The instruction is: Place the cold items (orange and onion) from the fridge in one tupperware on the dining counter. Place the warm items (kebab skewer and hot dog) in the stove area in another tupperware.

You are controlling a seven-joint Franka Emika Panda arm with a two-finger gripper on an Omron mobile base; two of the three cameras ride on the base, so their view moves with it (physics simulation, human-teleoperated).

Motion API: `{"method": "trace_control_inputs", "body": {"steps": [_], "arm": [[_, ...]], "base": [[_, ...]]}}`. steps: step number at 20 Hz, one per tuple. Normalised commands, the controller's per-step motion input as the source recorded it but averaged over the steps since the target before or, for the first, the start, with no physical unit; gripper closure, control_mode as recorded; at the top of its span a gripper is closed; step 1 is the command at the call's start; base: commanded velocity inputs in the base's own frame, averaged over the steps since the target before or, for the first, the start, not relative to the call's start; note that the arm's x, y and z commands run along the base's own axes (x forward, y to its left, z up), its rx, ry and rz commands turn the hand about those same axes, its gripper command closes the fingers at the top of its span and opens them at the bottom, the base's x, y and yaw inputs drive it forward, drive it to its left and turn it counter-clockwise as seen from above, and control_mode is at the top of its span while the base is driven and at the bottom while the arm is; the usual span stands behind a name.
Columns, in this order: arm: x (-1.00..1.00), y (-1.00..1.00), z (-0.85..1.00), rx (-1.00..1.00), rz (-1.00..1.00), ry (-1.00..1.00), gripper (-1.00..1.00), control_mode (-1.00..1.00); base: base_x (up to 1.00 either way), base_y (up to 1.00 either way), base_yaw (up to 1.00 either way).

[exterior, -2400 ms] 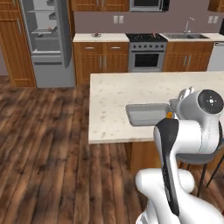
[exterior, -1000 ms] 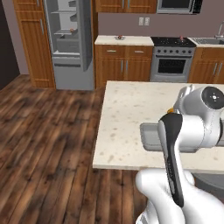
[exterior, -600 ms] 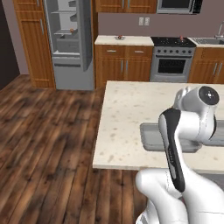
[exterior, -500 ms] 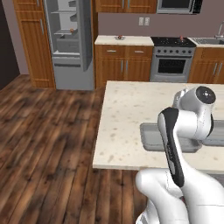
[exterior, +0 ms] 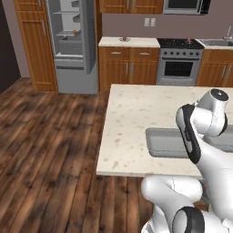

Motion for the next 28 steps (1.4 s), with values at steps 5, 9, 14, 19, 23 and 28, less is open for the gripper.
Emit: {"method": "trace_control_inputs", "body": {"steps": [5, 9, 14, 19, 23, 28], "arm": [[0.23, -0.62, -0.56, 0.0, 0.06, 0.15, 1.0, -1.0], [0.48, -0.23, -0.62, 0.0, 0.07, 0.08, 1.0, -1.0], [0.64, 0.0, -0.76, -0.06, 0.1, 0.06, 1.0, -1.0], [0.62, -0.02, -0.74, -0.08, 0.1, 0.07, 1.0, -1.0], [0.6, -0.26, -0.59, -0.02, 0.12, 0.03, 1.0, -1.0], [0.52, -0.57, -0.41, 0.0, 0.11, 0.04, 1.0, -1.0]], "base": [[0.0, 0.0, 0.0], [0.0, 0.0, 0.0], [0.0, 0.0, 0.0], [0.0, 0.0, 0.0], [0.0, 0.0, 0.0], [0.0, 0.0, 0.0]]}}
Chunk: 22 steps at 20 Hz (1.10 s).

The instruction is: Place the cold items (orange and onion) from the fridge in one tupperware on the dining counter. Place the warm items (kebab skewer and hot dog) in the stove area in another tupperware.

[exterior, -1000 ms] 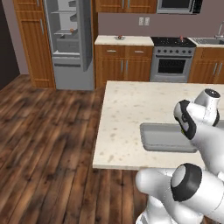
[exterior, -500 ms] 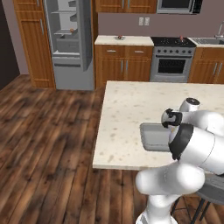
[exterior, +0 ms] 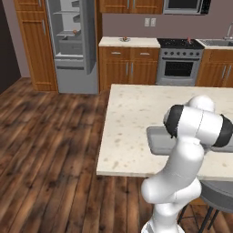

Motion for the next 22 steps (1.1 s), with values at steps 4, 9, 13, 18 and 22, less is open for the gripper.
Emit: {"method": "trace_control_inputs", "body": {"steps": [4, 9, 13, 18, 22], "arm": [[0.34, -0.49, -0.32, 0.0, 0.11, 0.01, -1.0, -1.0], [0.03, -0.21, -0.26, -0.04, 0.13, 0.0, -1.0, -1.0], [-0.12, -0.03, -0.24, -0.08, 0.22, -0.03, -1.0, -1.0], [-0.39, 0.0, -0.07, -0.06, 0.24, -0.33, -1.0, -1.0], [-0.29, 0.04, 0.03, 0.0, 0.18, -0.47, -1.0, -1.0]], "base": [[0.0, 0.0, 0.0], [0.0, 0.0, 0.0], [0.0, 0.0, 0.0], [0.0, 0.0, 0.0], [0.0, 0.0, 0.0]]}}
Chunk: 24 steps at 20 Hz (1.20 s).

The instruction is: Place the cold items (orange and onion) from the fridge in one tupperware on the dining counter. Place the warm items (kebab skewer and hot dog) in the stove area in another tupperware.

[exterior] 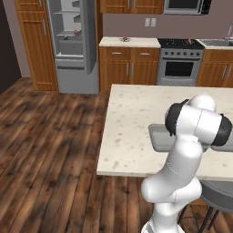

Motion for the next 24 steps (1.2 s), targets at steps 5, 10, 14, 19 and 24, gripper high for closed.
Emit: {"method": "trace_control_inputs", "body": {"steps": [5, 10, 14, 19, 24], "arm": [[-0.08, 0.13, 0.63, -0.1, 0.17, -0.19, -1.0, -1.0], [0.0, 0.0, 1.0, -0.38, 0.22, 0.0, -1.0, -1.0], [-0.04, 0.0, 1.0, -0.61, 0.3, 0.08, -1.0, -1.0], [-0.08, 0.0, 0.76, -0.64, 0.44, 0.23, -1.0, -1.0], [-0.02, 0.07, 0.17, -0.5, 0.48, 0.5, -1.0, -1.0]], "base": [[0.0, 0.0, 0.0], [0.0, 0.0, 0.0], [0.0, 0.0, 0.0], [0.0, 0.0, 0.0], [0.0, 0.0, 0.0]]}}
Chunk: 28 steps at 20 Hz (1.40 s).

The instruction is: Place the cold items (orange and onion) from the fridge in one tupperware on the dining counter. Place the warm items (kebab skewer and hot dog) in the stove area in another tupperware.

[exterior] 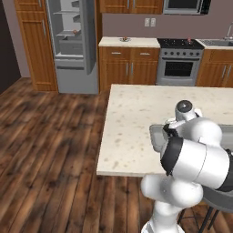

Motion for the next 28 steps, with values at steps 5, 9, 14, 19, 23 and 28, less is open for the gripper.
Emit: {"method": "trace_control_inputs", "body": {"steps": [5, 9, 14, 19, 23, 28], "arm": [[-0.78, 0.09, 0.27, -0.26, 0.47, 0.28, -1.0, -1.0], [-0.93, 0.11, 0.88, -0.05, 0.37, -0.14, -1.0, -1.0], [-0.77, 0.04, 1.0, 0.1, 0.24, -0.6, -1.0, -1.0], [-0.81, 0.11, 0.93, 0.24, 0.2, -0.61, -1.0, -1.0], [-0.81, 0.53, 0.67, 0.29, 0.16, -0.55, -1.0, -1.0], [-0.98, 0.84, 0.37, 0.22, 0.1, -0.25, -1.0, -1.0]], "base": [[0.0, 0.0, 0.0], [0.0, 0.0, 0.0], [0.0, 0.0, 0.0], [0.0, 0.0, 0.0], [0.0, 0.0, 0.0], [0.0, 0.0, 0.0]]}}
